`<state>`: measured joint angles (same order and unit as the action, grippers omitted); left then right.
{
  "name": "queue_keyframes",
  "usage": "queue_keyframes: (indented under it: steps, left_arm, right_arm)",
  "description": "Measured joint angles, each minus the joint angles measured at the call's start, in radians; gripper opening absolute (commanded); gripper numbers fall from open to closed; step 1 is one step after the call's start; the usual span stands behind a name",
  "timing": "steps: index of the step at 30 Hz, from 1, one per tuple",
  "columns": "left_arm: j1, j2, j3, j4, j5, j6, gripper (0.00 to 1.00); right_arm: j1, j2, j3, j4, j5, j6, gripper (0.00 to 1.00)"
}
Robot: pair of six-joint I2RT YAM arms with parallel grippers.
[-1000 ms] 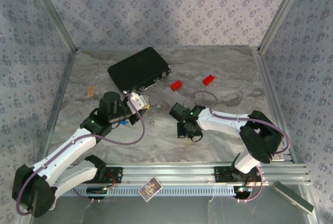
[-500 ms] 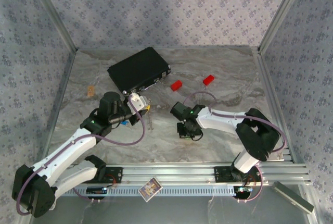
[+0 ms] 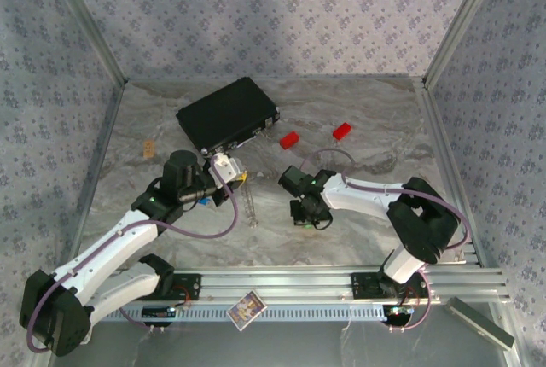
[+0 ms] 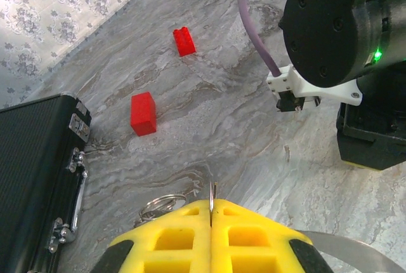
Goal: Put the keys on the keyring
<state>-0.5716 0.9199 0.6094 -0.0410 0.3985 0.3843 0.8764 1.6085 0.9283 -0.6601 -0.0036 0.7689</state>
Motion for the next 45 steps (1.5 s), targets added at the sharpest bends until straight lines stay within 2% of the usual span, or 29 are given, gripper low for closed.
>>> queue_keyframes:
  steps: [11,16,23,28,37,45]
  left_arm:
    - [0.000,0.000,0.000,0.000,0.010,0.005,0.00]
    - [0.000,0.000,0.000,0.000,0.010,0.010,0.00]
    - [0.000,0.000,0.000,0.000,0.010,0.015,0.00]
    - [0.000,0.000,0.000,0.000,0.010,0.015,0.00]
    - [-0.017,-0.004,0.000,-0.013,0.005,0.015,0.00]
    - [-0.079,-0.005,0.005,-0.050,-0.003,0.015,0.00]
  right_arm:
    - [0.001,0.018,0.011,-0.021,0.007,0.000,0.11]
    - [0.004,0.023,0.019,-0.023,0.007,-0.003,0.00]
    - [0.010,0.011,0.025,-0.020,0.008,-0.019,0.00]
    - [0.032,-0.082,0.014,-0.007,0.050,-0.075,0.00]
    - [0.044,-0.306,-0.040,0.098,0.166,-0.277,0.00]
    - [0.044,-0.496,-0.129,0.353,0.174,-0.598,0.00]
